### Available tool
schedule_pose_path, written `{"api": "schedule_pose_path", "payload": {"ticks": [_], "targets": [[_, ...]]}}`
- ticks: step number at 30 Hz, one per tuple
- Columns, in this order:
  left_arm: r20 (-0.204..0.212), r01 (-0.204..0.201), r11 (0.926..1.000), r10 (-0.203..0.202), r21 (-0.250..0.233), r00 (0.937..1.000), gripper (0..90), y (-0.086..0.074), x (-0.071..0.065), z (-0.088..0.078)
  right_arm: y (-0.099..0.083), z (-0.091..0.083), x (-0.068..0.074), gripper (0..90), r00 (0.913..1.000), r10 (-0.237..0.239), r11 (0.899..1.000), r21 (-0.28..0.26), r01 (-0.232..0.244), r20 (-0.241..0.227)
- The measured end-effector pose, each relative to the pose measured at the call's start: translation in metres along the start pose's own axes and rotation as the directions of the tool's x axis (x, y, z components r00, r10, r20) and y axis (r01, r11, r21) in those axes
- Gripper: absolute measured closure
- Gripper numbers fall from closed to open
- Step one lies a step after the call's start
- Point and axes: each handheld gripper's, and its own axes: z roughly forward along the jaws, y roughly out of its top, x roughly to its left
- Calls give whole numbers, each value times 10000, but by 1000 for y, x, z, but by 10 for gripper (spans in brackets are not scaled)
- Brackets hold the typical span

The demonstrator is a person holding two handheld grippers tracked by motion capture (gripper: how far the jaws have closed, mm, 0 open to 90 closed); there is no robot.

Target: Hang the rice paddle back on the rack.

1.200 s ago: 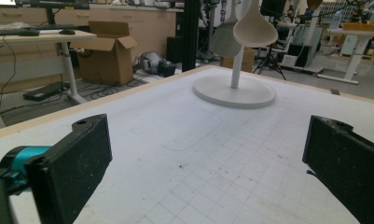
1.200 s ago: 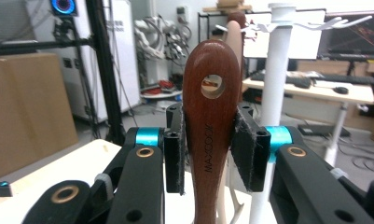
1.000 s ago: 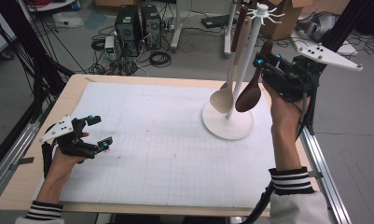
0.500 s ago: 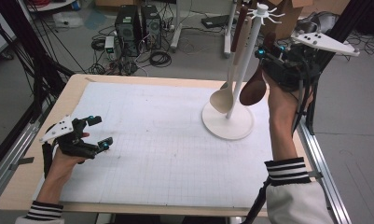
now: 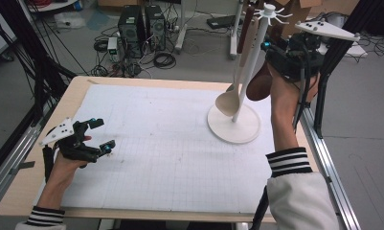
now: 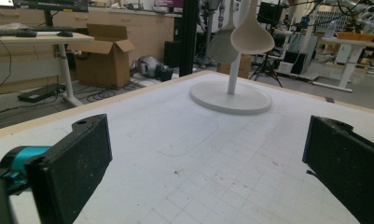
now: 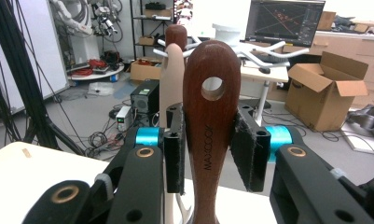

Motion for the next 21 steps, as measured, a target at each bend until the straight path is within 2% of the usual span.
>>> {"api": "schedule_pose_path", "payload": {"ticks": [8,21], "targets": [[7,-23,10000,23,-39,10000,17,1,0,-1,4,7,6,680,9999,-63,9999,126,62,106],[-17,26,9999,-27,-112,10000,17,1,0,-2,7,15,5,680,9993,-46,9996,277,36,363]]}}
